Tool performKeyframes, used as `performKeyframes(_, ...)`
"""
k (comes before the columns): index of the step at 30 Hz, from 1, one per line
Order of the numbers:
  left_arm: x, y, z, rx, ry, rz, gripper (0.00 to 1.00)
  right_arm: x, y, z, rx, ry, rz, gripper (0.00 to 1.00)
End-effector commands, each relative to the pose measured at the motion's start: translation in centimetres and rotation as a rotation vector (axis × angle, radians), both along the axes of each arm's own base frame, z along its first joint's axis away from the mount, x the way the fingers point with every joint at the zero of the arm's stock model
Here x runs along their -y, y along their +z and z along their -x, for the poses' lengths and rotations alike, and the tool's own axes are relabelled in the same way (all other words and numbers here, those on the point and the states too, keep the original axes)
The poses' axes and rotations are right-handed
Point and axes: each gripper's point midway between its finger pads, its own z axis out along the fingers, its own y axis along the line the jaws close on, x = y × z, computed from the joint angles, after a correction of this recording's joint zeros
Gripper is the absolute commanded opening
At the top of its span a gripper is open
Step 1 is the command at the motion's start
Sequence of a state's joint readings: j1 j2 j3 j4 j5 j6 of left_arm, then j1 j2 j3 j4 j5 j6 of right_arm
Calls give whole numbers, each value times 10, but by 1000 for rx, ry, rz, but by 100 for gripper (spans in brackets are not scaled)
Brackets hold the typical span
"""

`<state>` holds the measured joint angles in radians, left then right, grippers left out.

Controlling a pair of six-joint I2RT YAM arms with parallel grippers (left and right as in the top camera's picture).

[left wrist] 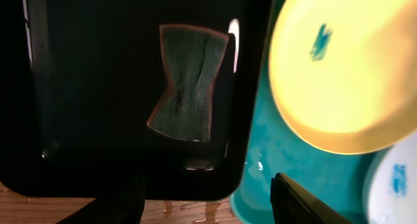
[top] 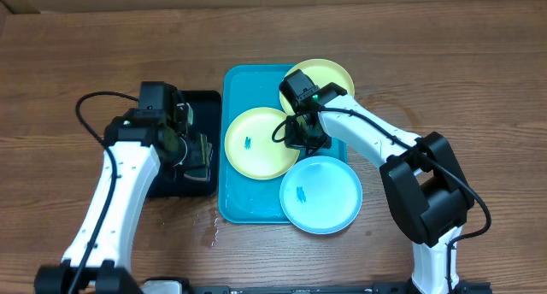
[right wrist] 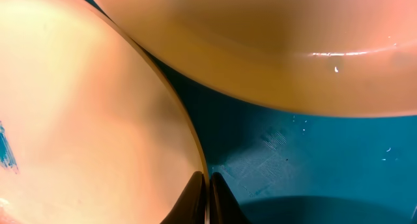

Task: Clean dirty plates on tray and stack at the side
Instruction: 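Lift the green sponge with the left gripper out of the black tray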

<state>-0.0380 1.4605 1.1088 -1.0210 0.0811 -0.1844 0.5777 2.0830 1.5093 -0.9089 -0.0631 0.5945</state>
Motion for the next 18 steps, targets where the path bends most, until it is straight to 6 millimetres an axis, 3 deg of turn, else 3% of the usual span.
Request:
performKeyframes(1, -3, -21, 1, -62, 8, -21, 62, -6, 9, -6, 36, 6, -4, 4)
performKeyframes(13, -5, -64, -16, -118, -87, -54, 34, -18, 10, -4, 55, 31, -17, 4)
performKeyframes(18, -5, -77, -21, -127, -115, -60, 30, -20, 11, -7, 67, 32, -25, 4)
